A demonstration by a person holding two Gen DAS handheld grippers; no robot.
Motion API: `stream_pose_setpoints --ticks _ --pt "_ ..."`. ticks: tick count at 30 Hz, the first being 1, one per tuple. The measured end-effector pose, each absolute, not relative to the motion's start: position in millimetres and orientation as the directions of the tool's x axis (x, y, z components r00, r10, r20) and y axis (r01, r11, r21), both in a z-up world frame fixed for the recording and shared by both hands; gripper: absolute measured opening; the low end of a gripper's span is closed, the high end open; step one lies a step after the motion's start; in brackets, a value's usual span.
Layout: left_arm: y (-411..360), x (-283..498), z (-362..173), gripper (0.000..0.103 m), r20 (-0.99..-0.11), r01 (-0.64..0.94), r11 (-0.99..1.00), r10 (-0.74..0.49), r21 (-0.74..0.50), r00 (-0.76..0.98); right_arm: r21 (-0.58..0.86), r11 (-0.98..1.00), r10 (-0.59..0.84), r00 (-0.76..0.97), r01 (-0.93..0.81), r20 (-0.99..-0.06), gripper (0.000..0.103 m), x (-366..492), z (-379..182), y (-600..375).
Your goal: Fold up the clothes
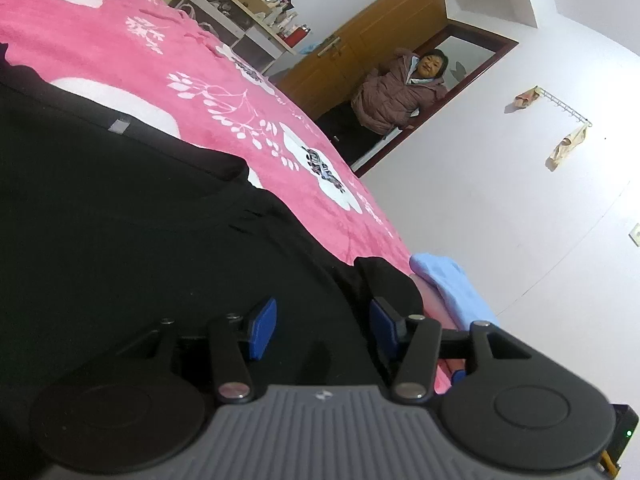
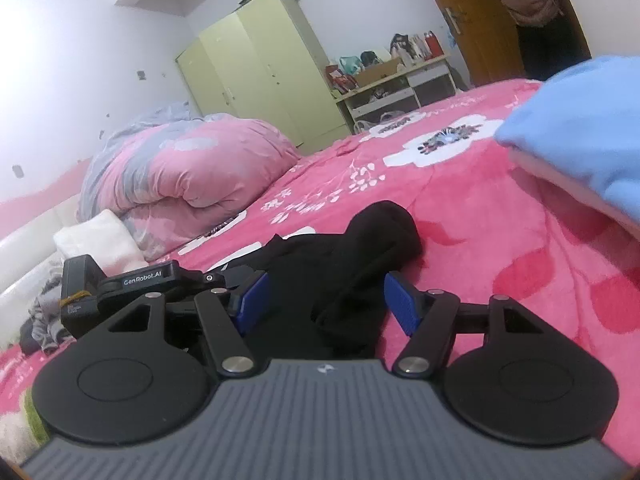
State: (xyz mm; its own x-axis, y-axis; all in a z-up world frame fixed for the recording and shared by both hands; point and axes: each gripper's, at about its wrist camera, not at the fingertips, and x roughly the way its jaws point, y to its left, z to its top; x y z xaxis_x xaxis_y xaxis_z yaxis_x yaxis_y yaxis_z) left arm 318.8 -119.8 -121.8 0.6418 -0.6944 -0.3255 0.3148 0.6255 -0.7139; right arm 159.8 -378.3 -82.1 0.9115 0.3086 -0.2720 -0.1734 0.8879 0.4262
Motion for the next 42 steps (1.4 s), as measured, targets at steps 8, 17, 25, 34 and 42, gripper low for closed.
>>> stream_pose_setpoints --ticks 8,17,25,34,42 --pt "-118.6 319.8 -121.3 0.053 -0.327 0.31 0.621 -0.697 -0.72 0.638 0.144 0.977 0.196 0.925 -0.157 -0.326 0.055 155.9 -65.2 -337.0" --pt "-118.0 319.4 -121.3 0.053 -0.326 0.309 0.619 -0.698 -0.722 0.638 -0.128 0.974 0.106 0.872 -0.189 -0.478 0.036 196.3 -63.8 -307.7" --pt "-118.1 319.4 -121.4 0.053 -0.325 0.31 0.62 -0.698 -0.721 0.638 -0.124 0.953 0.158 0.806 -0.275 -0.571 0.027 214.3 -70.5 -311.8" --pt "-117.7 320.1 -121.7 0.053 -0.324 0.31 0.618 -0.699 -0.722 0.638 -0.124 0.946 0.184 0.811 -0.299 -0.555 0.007 201.8 -58.0 -320.0" --pt "-117.7 321.0 -122.5 0.053 -0.322 0.311 0.615 -0.701 -0.724 0.637 -0.186 0.912 0.207 0.803 -0.365 -0.559 0.026 198.7 -56.2 -320.4"
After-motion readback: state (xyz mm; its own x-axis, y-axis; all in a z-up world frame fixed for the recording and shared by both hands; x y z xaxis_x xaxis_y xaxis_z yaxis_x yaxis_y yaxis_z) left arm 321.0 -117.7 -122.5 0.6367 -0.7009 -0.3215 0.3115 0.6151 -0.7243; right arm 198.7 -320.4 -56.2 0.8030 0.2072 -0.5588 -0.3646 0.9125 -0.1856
